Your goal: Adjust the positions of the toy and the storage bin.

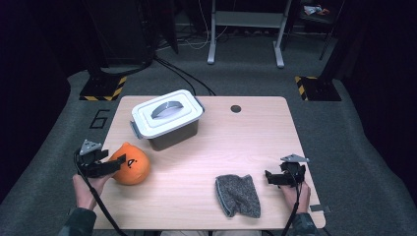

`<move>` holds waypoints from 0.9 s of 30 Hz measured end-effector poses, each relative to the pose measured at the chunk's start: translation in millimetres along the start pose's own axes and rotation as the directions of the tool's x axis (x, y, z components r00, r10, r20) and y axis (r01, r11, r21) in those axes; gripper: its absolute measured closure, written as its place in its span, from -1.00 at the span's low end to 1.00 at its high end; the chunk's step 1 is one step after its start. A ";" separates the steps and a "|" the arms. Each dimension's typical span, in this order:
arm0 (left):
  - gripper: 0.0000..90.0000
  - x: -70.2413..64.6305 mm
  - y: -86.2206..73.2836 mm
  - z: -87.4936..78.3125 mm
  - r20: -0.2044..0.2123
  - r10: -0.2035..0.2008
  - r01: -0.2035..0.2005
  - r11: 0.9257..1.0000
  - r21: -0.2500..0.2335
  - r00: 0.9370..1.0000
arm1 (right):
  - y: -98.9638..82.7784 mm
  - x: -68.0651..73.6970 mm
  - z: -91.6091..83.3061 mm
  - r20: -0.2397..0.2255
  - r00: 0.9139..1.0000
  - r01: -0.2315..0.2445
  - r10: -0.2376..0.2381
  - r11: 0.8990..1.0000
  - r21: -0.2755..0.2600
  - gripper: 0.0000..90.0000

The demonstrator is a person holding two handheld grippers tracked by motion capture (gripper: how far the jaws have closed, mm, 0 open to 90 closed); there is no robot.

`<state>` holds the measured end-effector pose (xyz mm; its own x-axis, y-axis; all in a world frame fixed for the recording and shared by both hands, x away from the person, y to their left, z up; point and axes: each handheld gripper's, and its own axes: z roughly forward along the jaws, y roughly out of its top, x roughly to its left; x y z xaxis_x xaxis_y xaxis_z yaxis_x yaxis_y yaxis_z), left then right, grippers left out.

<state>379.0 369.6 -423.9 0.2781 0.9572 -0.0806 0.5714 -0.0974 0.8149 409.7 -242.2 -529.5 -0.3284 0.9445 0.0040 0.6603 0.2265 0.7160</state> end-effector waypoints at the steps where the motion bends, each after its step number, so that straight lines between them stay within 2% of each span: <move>1: -0.49 -0.8 3.4 0.8 0.008 0.008 -0.008 1.000 0.003 1.000 | 0.0 0.0 0.0 0.000 1.000 0.000 0.000 1.000 0.000 -1.00; 5: -0.61 -7.9 21.3 10.2 0.022 0.032 -0.032 1.000 0.000 0.999 | -0.1 -0.1 -0.1 0.000 1.000 0.001 -0.001 1.000 0.000 -1.00; 14: -0.72 -24.9 64.5 39.9 0.060 0.088 -0.088 0.996 0.006 0.994 | 0.0 -0.9 -0.1 -0.006 1.000 0.008 -0.008 1.000 0.001 -1.00; 18: -0.73 -33.0 82.2 56.2 0.073 0.110 -0.112 0.994 0.017 0.991 | -0.2 -0.7 -0.3 -0.007 1.000 0.007 -0.007 1.000 0.001 -1.00; 19: -0.73 -37.3 89.1 65.2 0.075 0.118 -0.120 0.992 0.025 0.990 | -0.3 -0.9 -0.3 -0.008 1.000 0.009 -0.009 1.000 0.001 -1.00; 21: -0.73 -39.3 92.3 69.6 0.075 0.126 -0.128 0.991 0.028 0.989 | -0.4 -0.9 -0.3 -0.008 1.000 0.009 -0.009 1.000 0.000 -1.00; 25: -0.72 -47.3 103.5 85.7 0.047 0.144 -0.145 0.989 0.031 0.988 | -0.4 -1.0 -0.3 -0.009 1.000 0.009 -0.009 1.000 0.001 -1.00; 27: -0.66 -50.5 107.7 93.8 0.044 0.153 -0.154 0.988 0.032 0.987 | -0.4 -0.9 -0.3 -0.009 1.000 0.009 -0.009 1.000 0.000 -1.00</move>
<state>499.0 285.3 -386.0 0.3955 0.9183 0.0199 0.5459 -0.2524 0.7989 409.5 -243.3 -529.6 -0.3402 0.9403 0.0035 0.6572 0.2351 0.7161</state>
